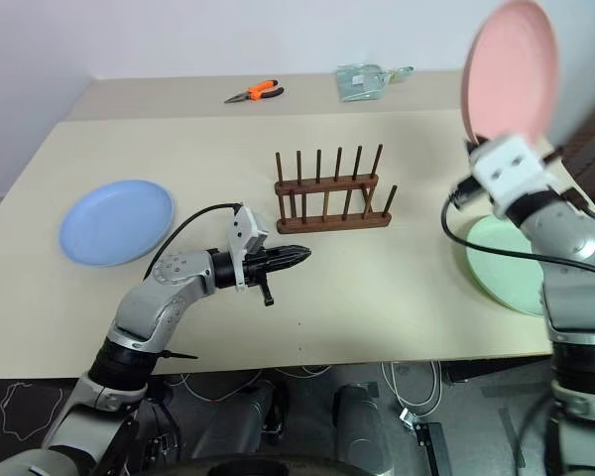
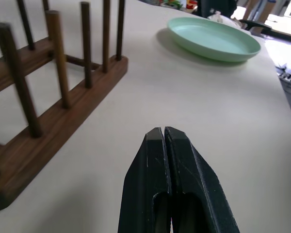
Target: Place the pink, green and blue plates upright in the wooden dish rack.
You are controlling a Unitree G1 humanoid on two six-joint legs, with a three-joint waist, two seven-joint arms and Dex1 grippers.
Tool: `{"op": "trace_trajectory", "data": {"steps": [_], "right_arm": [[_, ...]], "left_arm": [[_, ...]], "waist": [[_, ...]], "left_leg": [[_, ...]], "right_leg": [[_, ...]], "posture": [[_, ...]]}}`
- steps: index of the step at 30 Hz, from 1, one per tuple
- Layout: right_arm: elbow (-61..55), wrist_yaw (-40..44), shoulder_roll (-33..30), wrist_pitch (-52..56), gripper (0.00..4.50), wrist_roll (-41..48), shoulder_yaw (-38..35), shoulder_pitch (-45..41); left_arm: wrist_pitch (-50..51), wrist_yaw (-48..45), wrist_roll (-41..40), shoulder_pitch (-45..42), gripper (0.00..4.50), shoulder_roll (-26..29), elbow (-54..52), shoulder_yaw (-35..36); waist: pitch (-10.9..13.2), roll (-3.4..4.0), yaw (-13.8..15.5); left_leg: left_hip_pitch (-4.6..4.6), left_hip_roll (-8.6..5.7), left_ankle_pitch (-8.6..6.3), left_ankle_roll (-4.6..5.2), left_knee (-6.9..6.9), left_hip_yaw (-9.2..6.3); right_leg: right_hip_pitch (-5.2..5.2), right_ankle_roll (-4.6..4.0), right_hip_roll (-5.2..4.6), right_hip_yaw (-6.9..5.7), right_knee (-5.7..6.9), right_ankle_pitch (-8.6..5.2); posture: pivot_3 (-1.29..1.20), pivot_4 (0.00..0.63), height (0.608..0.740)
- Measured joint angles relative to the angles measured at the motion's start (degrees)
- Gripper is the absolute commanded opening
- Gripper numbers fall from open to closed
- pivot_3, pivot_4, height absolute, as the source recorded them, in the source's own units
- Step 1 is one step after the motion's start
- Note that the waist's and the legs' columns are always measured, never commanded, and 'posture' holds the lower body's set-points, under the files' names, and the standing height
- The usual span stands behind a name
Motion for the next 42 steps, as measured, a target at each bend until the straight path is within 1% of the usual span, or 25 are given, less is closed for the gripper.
{"op": "trace_trajectory", "data": {"steps": [1, 3, 6, 7, 9, 12, 19, 24, 27, 30, 32, 35, 38, 40, 42], "right_arm": [[-4.0, 1.0, 1.2, 4.2, 0.05, 8.6, -0.1, -1.1], [-6.6, 0.5, 2.6, 10.7, 0.05, 19.7, -1.3, -3.8], [-5.8, 0.0, 2.6, 17.1, 0.05, 29.1, -3.0, -5.5], [-4.6, 0.3, 2.6, 18.7, 0.05, 30.7, -2.9, -6.4], [-0.8, 1.9, 2.4, 20.7, 0.05, 31.7, -2.2, -8.0], [3.0, 4.3, 1.8, 21.6, 0.05, 31.2, -1.5, -8.3], [11.2, 11.2, 0.0, 21.8, 0.05, 27.6, -1.3, -8.8], [15.9, 14.5, -0.1, 21.8, 0.05, 25.2, -1.2, -8.4], [17.0, 15.8, 0.0, 22.1, 1.04, 25.2, -1.4, -7.8], [17.5, 15.5, 0.1, 21.6, 2.54, 23.6, -1.4, -7.7], [17.5, 14.1, 0.1, 19.3, 3.5, 21.1, -1.6, -7.6], [16.6, 11.9, -0.1, 16.3, 3.5, 18.3, -3.7, -7.0], [12.7, 11.1, -2.4, 15.4, 3.5, 17.6, -7.9, -2.5], [8.8, 11.3, -4.4, 15.6, 3.5, 17.6, -12.0, 2.9], [4.4, 12.8, -7.4, 15.9, 3.5, 16.1, -16.0, 12.5]], "left_arm": [[-0.2, -0.1, 0.0, -0.1, 0.0, 0.1, 0.3, 0.0], [-0.6, -0.4, 0.0, -0.2, 0.0, 0.4, 0.9, 0.0], [-1.2, -0.6, 0.0, -0.3, 0.0, 0.6, 1.1, 0.0], [-1.2, -0.6, 0.0, -0.4, 0.0, 0.5, 1.2, 0.0], [-1.4, -0.6, -0.1, -0.7, 0.0, 0.3, 1.3, 0.0], [-1.4, -0.5, -0.2, -0.7, 0.0, 0.4, 1.3, 0.0], [-1.4, -0.4, -0.6, -0.6, 0.0, 0.6, 0.8, 0.0], [-1.4, -0.3, -0.6, -0.5, 0.0, 0.6, 0.8, 0.0], [-1.4, -0.3, -0.6, -0.5, 0.0, 0.6, 0.7, 0.0], [-1.4, -0.4, -0.7, -0.5, 0.0, 0.6, 0.7, 0.0], [-1.4, -0.4, -0.7, -0.5, 0.0, 0.6, 0.7, 0.0], [-1.4, -0.4, -0.7, -0.5, 0.0, 0.6, 0.7, -0.1], [-1.3, -0.3, -0.7, -0.2, 0.0, 0.9, 0.2, 0.0], [-1.3, -0.3, -0.7, -0.1, 0.0, 0.9, 0.0, -0.1], [-1.2, -0.4, -0.7, 0.2, 0.0, 1.3, -0.3, 0.0]], "waist": [[0.0, -0.01, 0.3], [0.0, -0.03, 0.7], [0.0, -0.03, 1.0], [0.0, -0.03, 1.0], [0.0, -0.03, 1.0], [0.0, -0.02, 1.0], [0.0, -0.02, 1.0], [0.0, -0.02, 1.0], [0.0, -0.02, 1.0], [0.0, -0.02, 1.0], [0.0, -0.02, 1.0], [0.0, -0.02, 1.1], [0.0, -0.02, 1.8], [0.0, -0.02, 2.0], [0.0, -0.02, 2.0]], "left_leg": [[-0.02, -0.04, -0.01, 0.02, 0.01, -0.04], [-0.02, -0.14, -0.06, 0.08, 0.05, -0.07], [-0.01, -0.21, -0.17, 0.11, 0.1, -0.02], [-0.03, -0.21, -0.18, 0.1, 0.09, 0.01], [-0.04, -0.19, -0.13, 0.17, 0.04, 0.02], [-0.08, -0.17, -0.1, 0.14, -0.04, 0.02], [-0.09, -0.17, -0.1, 0.13, -0.02, 0.04], [-0.09, -0.17, -0.1, 0.13, -0.03, 0.04], [-0.09, -0.16, -0.1, 0.13, -0.03, 0.04], [-0.09, -0.16, -0.1, 0.13, -0.03, 0.04], [-0.09, -0.17, -0.1, 0.12, -0.04, 0.04], [-0.12, -0.17, -0.11, 0.11, -0.04, 0.04], [-0.14, -0.18, -0.11, 0.12, -0.06, 0.04], [-0.19, -0.18, -0.12, 0.13, -0.05, 0.03], [-0.18, -0.18, -0.12, 0.14, -0.07, 0.03]], "right_leg": [[0.02, 0.0, -0.04, -0.04, -0.02, 0.0], [0.03, -0.13, -0.14, -0.04, -0.13, -0.07], [-0.01, -0.23, -0.22, 0.03, -0.22, -0.11], [0.0, -0.23, -0.22, 0.06, -0.21, -0.11], [0.02, -0.23, -0.21, 0.06, -0.16, -0.11], [-0.09, -0.21, -0.19, 0.06, -0.11, -0.1], [-0.09, -0.21, -0.19, 0.06, -0.11, -0.1], [-0.09, -0.21, -0.19, 0.06, -0.11, -0.1], [-0.09, -0.2, -0.19, 0.07, -0.12, -0.1], [-0.1, -0.21, -0.19, 0.07, -0.11, -0.1], [-0.11, -0.2, -0.19, 0.07, -0.11, -0.1], [-0.11, -0.2, -0.19, 0.06, -0.12, -0.1], [-0.12, -0.2, -0.21, 0.06, -0.16, -0.1], [-0.11, -0.21, -0.22, 0.05, -0.18, -0.1], [-0.08, -0.21, -0.23, 0.05, -0.21, -0.11]], "posture": [[0.0, 0.15, 0.719], [0.0, 0.15, 0.719], [0.0, 0.15, 0.719], [0.0, 0.15, 0.719], [0.0, 0.15, 0.719], [0.0, 0.15, 0.719], [0.0, 0.15, 0.719], [0.0, 0.15, 0.719], [0.0, 0.15, 0.719], [0.0, 0.15, 0.719], [0.0, 0.15, 0.719], [0.0, 0.15, 0.719], [0.0, 0.15, 0.719], [0.0, 0.15, 0.719], [0.0, 0.15, 0.719]]}}
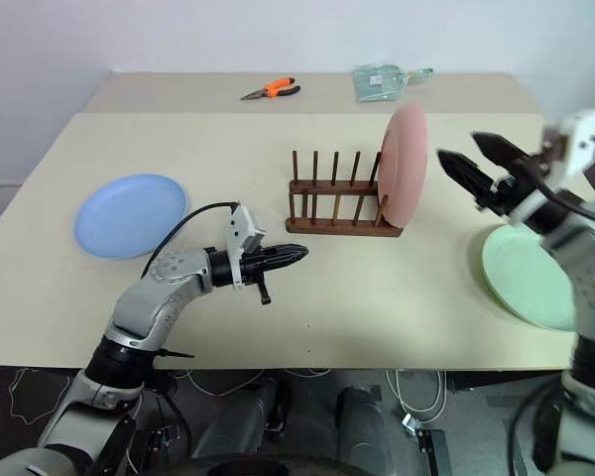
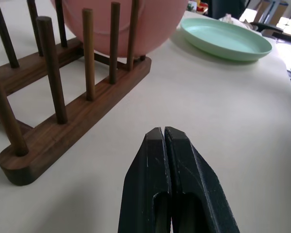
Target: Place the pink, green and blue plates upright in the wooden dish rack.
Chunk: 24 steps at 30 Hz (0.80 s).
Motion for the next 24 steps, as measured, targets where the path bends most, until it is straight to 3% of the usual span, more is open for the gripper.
{"op": "trace_trajectory", "data": {"steps": [3, 6, 7, 9, 14, 20, 24], "right_arm": [[-2.8, 0.7, -2.0, -0.6, 3.5, -7.0, 0.6, 12.8], [-2.6, -1.2, -2.1, -1.8, 3.5, -12.6, 4.1, 14.9], [-0.9, -5.5, -2.3, -2.9, 3.26, -19.2, 8.3, 15.4], [2.9, -9.7, -2.1, -2.6, 2.72, -26.0, 14.4, 15.6], [4.2, -13.1, -0.4, -1.2, 0.11, -30.1, 17.1, 13.4], [4.9, -14.0, -0.8, -2.5, 0.04, -33.5, 17.0, 11.6], [5.1, -15.4, 0.9, -8.2, 0.04, -32.9, 13.2, 5.3]], "left_arm": [[0.0, -0.3, 0.0, 0.3, 0.0, 0.6, 0.1, -0.1], [-0.1, -0.6, 0.0, -0.1, 0.0, 0.1, 0.2, -0.5], [-0.3, -1.0, 0.0, -1.1, 0.0, -0.6, 1.0, -0.7], [-0.5, -1.5, 0.1, -1.9, 0.0, -0.7, 1.5, -1.1], [-1.2, -2.0, 0.2, -2.2, 0.0, -0.5, 2.3, -1.6], [-1.5, -2.0, 0.2, -2.0, 0.0, -0.1, 2.4, -1.7], [-1.7, -1.7, 0.3, -1.7, 0.0, -0.1, 2.4, -1.7]], "waist": [[0.0, 0.03, -0.7], [0.0, 0.19, -2.1], [-0.1, -0.07, -2.0], [-0.1, -0.02, -1.9], [-0.1, 0.03, -1.8], [-0.1, 0.02, -1.8], [-0.1, 0.13, -2.0]], "left_leg": [[0.1, 0.02, -0.06, -0.1, 0.02, 0.08], [0.22, 0.07, -0.03, -0.06, 0.06, 0.11], [0.21, 0.11, 0.01, -0.05, 0.06, 0.07], [0.14, 0.05, 0.03, -0.05, 0.06, 0.09], [0.15, 0.02, 0.03, -0.03, 0.11, 0.09], [0.16, 0.01, 0.03, -0.03, 0.11, 0.09], [0.16, 0.03, 0.03, -0.03, 0.1, 0.1]], "right_leg": [[0.01, -0.02, 0.03, 0.11, 0.02, -0.01], [0.01, -0.02, 0.02, 0.07, 0.05, -0.02], [0.02, -0.03, 0.06, -0.02, 0.04, -0.03], [-0.06, -0.03, 0.0, 0.0, 0.04, -0.03], [-0.02, -0.02, -0.01, 0.03, 0.05, -0.02], [-0.01, -0.01, 0.0, 0.02, 0.04, -0.02], [-0.06, 0.0, 0.05, 0.05, 0.08, -0.01]], "posture": [[0.0, 0.15, 0.719], [0.0, 0.15, 0.719], [0.0, 0.15, 0.719], [0.0, 0.15, 0.719], [0.0, 0.15, 0.719], [0.0, 0.15, 0.719], [0.0, 0.15, 0.719]]}}
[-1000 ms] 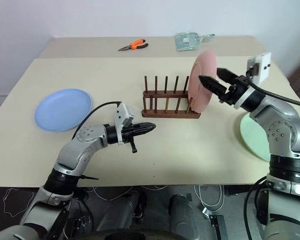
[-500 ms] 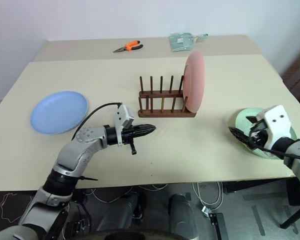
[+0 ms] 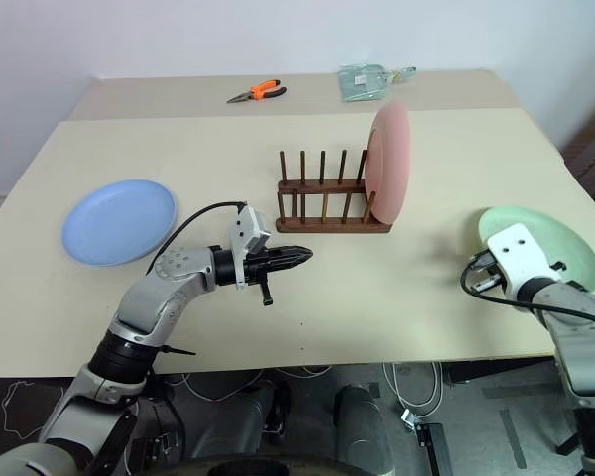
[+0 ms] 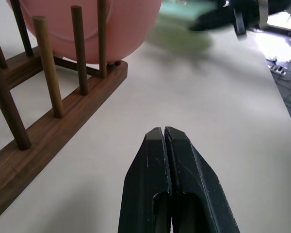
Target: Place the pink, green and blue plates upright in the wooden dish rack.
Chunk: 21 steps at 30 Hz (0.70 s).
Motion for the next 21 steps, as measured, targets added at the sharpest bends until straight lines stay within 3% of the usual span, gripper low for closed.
{"op": "trace_trajectory", "data": {"steps": [3, 5, 8, 11, 13, 17, 21], "right_arm": [[-2.4, -1.5, 2.5, -2.0, 0.04, 4.4, -5.2, -8.0], [-7.3, -3.2, 8.0, 1.0, 0.04, 17.0, -10.2, -17.3], [-16.2, -5.9, 10.3, 7.4, 0.04, 38.8, -13.4, -25.7], [-22.1, -11.3, 12.6, 11.2, 0.04, 62.6, -12.6, -28.4], [-24.0, -16.3, 15.8, 11.9, 0.04, 72.5, -8.8, -28.5], [-23.7, -24.8, 22.1, 11.9, 0.04, 76.9, 0.3, -29.2], [-17.3, -30.5, 25.1, 12.3, 0.04, 72.5, 7.1, -30.1]], "left_arm": [[-1.0, 0.0, 0.3, 0.7, 0.0, 0.6, -0.1, -0.1], [-1.8, 0.0, 0.9, 1.4, 0.0, 1.4, 0.4, 0.0], [-3.3, 0.0, 1.2, 1.5, 0.0, 1.5, 0.7, 0.1], [-4.4, 0.1, 1.2, 1.6, 0.0, 2.6, 1.9, 2.2], [-5.5, 0.0, 1.3, 1.7, 0.0, 3.9, 3.4, 3.6], [-7.3, -0.2, 1.9, 1.8, 0.0, 5.2, 5.3, 4.1], [-8.1, -0.4, 2.1, 2.0, 0.0, 5.7, 5.7, 4.2]], "waist": [[0.0, -0.01, 0.1], [0.1, 0.06, 0.0], [0.1, 0.01, 0.4], [0.1, -0.12, 0.2], [0.1, -0.11, 0.0], [0.1, -0.09, -0.3], [0.1, -0.08, 0.0]], "left_leg": [[0.0, 0.03, 0.01, -0.01, -0.04, -0.02], [-0.01, 0.04, 0.01, -0.01, -0.06, -0.03], [-0.03, 0.05, 0.01, 0.0, -0.07, -0.17], [-0.05, 0.01, -0.03, 0.05, -0.08, -0.2], [-0.04, -0.02, -0.03, 0.06, -0.08, -0.17], [-0.04, -0.01, -0.03, 0.05, -0.12, -0.16], [-0.05, -0.03, -0.02, 0.05, -0.12, -0.14]], "right_leg": [[-0.01, 0.02, 0.03, -0.02, 0.02, 0.01], [-0.03, 0.14, 0.04, 0.0, 0.03, 0.08], [0.0, 0.14, 0.0, -0.12, 0.02, 0.08], [0.04, -0.01, -0.08, -0.12, -0.05, 0.0], [0.01, -0.03, -0.12, -0.08, -0.02, 0.0], [-0.07, -0.04, -0.12, -0.07, 0.02, 0.0], [-0.17, -0.04, -0.1, -0.07, 0.02, 0.01]], "posture": [[0.0, 0.15, 0.719], [0.0, 0.15, 0.719], [0.0, 0.15, 0.719], [0.0, 0.15, 0.719], [0.0, 0.15, 0.719], [0.0, 0.15, 0.719], [0.0, 0.15, 0.719]]}}
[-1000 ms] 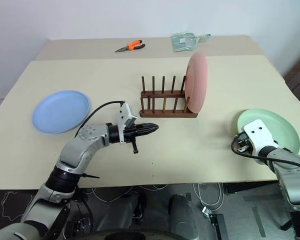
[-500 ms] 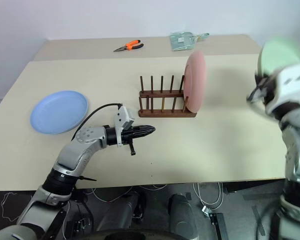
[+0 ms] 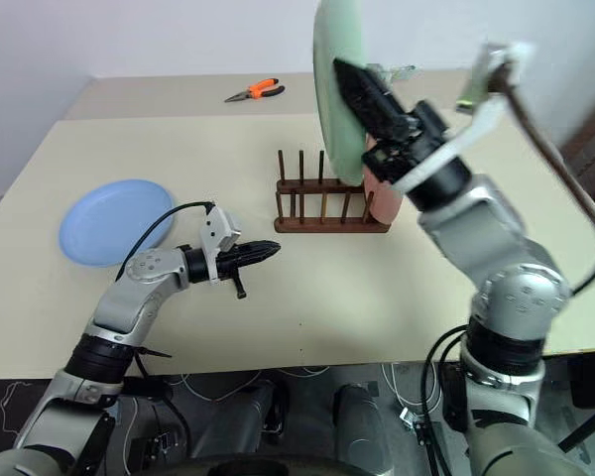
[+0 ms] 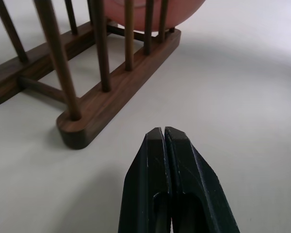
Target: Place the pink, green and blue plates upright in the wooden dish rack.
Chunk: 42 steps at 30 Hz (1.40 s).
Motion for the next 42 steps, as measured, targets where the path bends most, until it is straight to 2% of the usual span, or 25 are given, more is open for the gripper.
{"op": "trace_trajectory", "data": {"steps": [3, 10, 13, 14, 17, 18, 19, 24, 28, 31, 32, 35, 39, 42], "right_arm": [[3.6, -1.6, 2.1, 0.3, 0.04, -2.2, 2.1, 0.0], [11.8, -5.1, 6.7, -0.6, 0.04, -2.9, 0.7, -2.4], [15.7, -6.4, 7.7, -0.6, 1.03, -3.9, -0.1, -3.5], [16.4, -6.3, 7.7, -0.6, 1.48, -4.6, -0.3, -3.6], [16.9, -3.7, 5.8, -0.7, 3.11, -9.9, 0.4, -4.2], [16.8, -2.4, 4.6, -0.7, 3.48, -12.2, 1.0, -4.8], [16.3, -1.1, 3.7, -0.9, 3.53, -14.3, 1.3, -5.3], [11.9, 8.4, -2.6, -2.4, 3.53, -25.8, 5.9, -7.3], [7.2, 18.8, -12.4, -6.5, 3.53, -39.0, 11.9, -9.1], [4.2, 26.7, -16.1, -9.4, 4.37, -45.2, 15.3, -9.6], [3.5, 28.7, -16.6, -9.8, 4.47, -46.8, 16.7, -9.5], [1.3, 34.1, -16.7, -10.8, 4.47, -51.0, 21.7, -8.4], [2.1, 36.2, -14.8, -13.4, 4.47, -57.6, 25.7, -7.4], [4.5, 37.9, -12.9, -15.0, 4.47, -61.3, 27.4, -7.0]], "left_arm": [[0.0, 0.2, 0.1, 0.3, 0.0, 0.0, -0.1, 0.0], [0.0, 0.7, 0.2, 1.4, 0.0, -0.3, -0.6, -0.1], [0.0, 0.7, 0.2, 1.4, 0.0, -0.3, -0.9, -0.2], [0.0, 0.7, 0.2, 1.4, 0.0, -0.3, -0.9, -0.2], [0.5, 0.6, 0.0, 1.4, 0.91, -0.3, -0.9, -0.1], [0.9, 0.6, -0.2, 1.4, 1.27, -0.3, -0.9, 0.0], [1.2, 0.6, -0.6, 1.4, 1.9, -0.3, -0.9, 0.0], [2.4, 1.3, -1.2, 1.4, 4.34, -0.4, -1.1, 1.8], [2.5, 7.6, -3.2, 0.0, 4.34, -2.0, -0.3, 9.1], [2.4, 18.0, -2.6, -4.2, 4.41, -2.1, 3.0, 16.9], [2.5, 22.3, -1.4, -5.5, 4.41, -2.0, 4.5, 19.0], [2.8, 37.5, 4.3, -7.6, 4.41, 0.2, 7.5, 25.4], [11.3, 55.1, 7.8, -9.1, 4.41, 1.0, 10.4, 35.2], [18.2, 60.5, 6.8, -7.5, 4.41, 0.5, 7.6, 41.4]], "waist": [[0.0, 0.0, 0.1], [0.0, 0.02, -0.3], [0.0, 0.03, -0.4], [0.0, 0.03, -0.4], [0.0, 0.06, -0.4], [0.0, 0.06, -0.4], [0.0, 0.06, -0.4], [0.0, 0.07, -0.4], [0.1, 0.09, -0.2], [0.0, 0.05, -0.2], [0.1, 0.05, -0.2], [0.1, 0.0, -0.3], [0.1, -0.13, -0.1], [0.1, -0.19, 0.2]], "left_leg": [[-0.02, -0.02, 0.0, 0.0, -0.01, 0.0], [0.0, 0.0, 0.01, -0.02, -0.03, 0.0], [0.0, 0.0, 0.01, -0.03, -0.07, 0.0], [0.0, 0.0, 0.01, -0.03, -0.08, 0.0], [-0.01, 0.0, 0.02, -0.03, -0.09, 0.02], [-0.01, 0.0, 0.02, -0.03, -0.09, 0.03], [-0.01, 0.0, 0.02, -0.03, -0.09, 0.02], [-0.01, 0.01, 0.02, -0.03, -0.1, 0.02], [-0.03, 0.02, 0.02, -0.04, -0.07, 0.01], [-0.01, 0.03, 0.02, -0.04, -0.05, 0.01], [-0.01, 0.03, 0.02, -0.04, -0.05, 0.01], [-0.02, 0.01, 0.02, -0.06, -0.07, 0.01], [-0.02, 0.0, 0.02, -0.08, -0.03, 0.01], [-0.01, -0.03, -0.02, -0.19, -0.01, -0.01]], "right_leg": [[0.01, 0.01, 0.0, 0.01, 0.0, 0.01], [0.01, 0.08, 0.08, 0.02, 0.06, 0.06], [-0.01, 0.08, 0.09, 0.02, 0.06, 0.07], [-0.02, 0.09, 0.09, 0.02, 0.06, 0.07], [-0.03, 0.12, 0.09, 0.02, 0.05, 0.09], [-0.03, 0.12, 0.09, 0.02, 0.05, 0.09], [-0.03, 0.11, 0.1, 0.02, 0.05, 0.08], [-0.03, 0.1, 0.1, 0.01, 0.05, 0.08], [-0.1, 0.09, 0.1, -0.02, 0.02, 0.07], [-0.02, 0.17, 0.12, -0.03, 0.03, 0.12], [-0.02, 0.19, 0.13, -0.03, 0.04, 0.13], [-0.04, 0.24, 0.14, -0.02, 0.06, 0.15], [-0.11, 0.33, 0.17, -0.08, 0.07, 0.2], [-0.19, 0.34, 0.14, -0.13, 0.07, 0.21]], "posture": [[0.0, 0.15, 0.719], [0.0, 0.15, 0.719], [0.0, 0.15, 0.719], [0.0, 0.15, 0.719], [0.0, 0.15, 0.719], [0.0, 0.15, 0.719], [0.0, 0.15, 0.719], [0.0, 0.15, 0.719], [0.0, 0.15, 0.719], [0.0, 0.15, 0.719], [0.0, 0.15, 0.719], [0.0, 0.15, 0.719], [0.0, 0.15, 0.719], [0.0, 0.15, 0.719]]}}
